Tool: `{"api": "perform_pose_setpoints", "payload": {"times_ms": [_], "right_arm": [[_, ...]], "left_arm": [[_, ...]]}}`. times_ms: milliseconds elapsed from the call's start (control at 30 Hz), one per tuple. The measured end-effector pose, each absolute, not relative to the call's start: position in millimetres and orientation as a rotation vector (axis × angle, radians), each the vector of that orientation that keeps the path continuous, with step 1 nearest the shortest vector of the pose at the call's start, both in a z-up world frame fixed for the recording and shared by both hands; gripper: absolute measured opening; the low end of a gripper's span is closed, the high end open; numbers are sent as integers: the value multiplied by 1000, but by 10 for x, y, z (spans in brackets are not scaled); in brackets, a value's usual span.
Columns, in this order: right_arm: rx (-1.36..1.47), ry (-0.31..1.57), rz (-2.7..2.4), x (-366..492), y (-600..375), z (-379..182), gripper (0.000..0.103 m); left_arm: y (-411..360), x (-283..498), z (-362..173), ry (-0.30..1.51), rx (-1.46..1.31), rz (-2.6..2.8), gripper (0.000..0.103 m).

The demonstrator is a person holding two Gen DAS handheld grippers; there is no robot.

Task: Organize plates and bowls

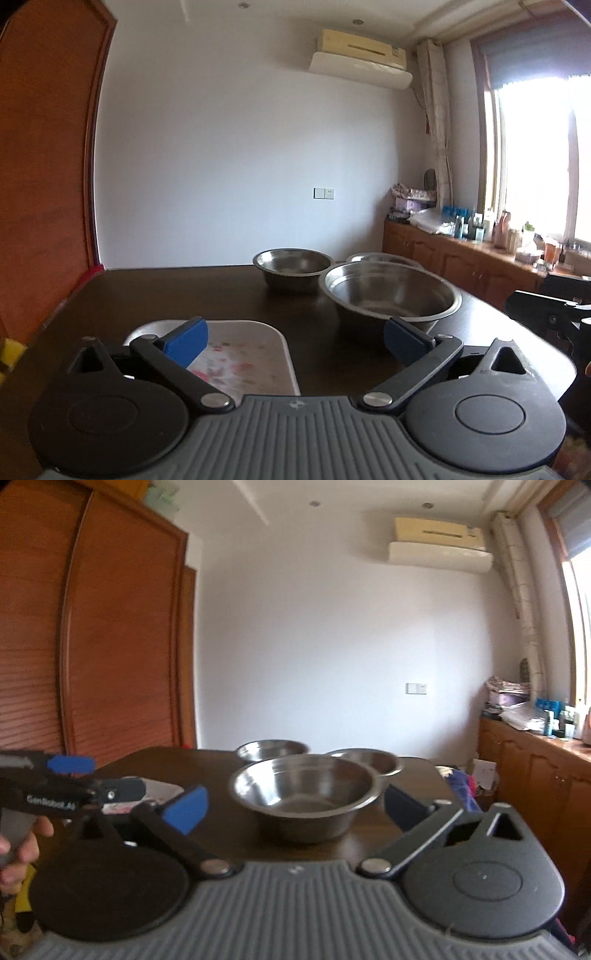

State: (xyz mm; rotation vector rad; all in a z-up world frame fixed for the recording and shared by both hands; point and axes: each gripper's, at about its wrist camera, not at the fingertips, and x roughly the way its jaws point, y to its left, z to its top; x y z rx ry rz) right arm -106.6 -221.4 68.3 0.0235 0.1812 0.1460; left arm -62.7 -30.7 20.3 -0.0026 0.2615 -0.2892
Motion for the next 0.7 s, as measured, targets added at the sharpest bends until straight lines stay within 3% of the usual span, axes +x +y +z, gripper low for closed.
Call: {"api": "perform_pose_setpoints", "payload": {"times_ms": [700], "right_arm": [[85,162,114,-632,-2648,531,103]], "left_arm": [[-694,-219,259,270,19,-292,103]]}}
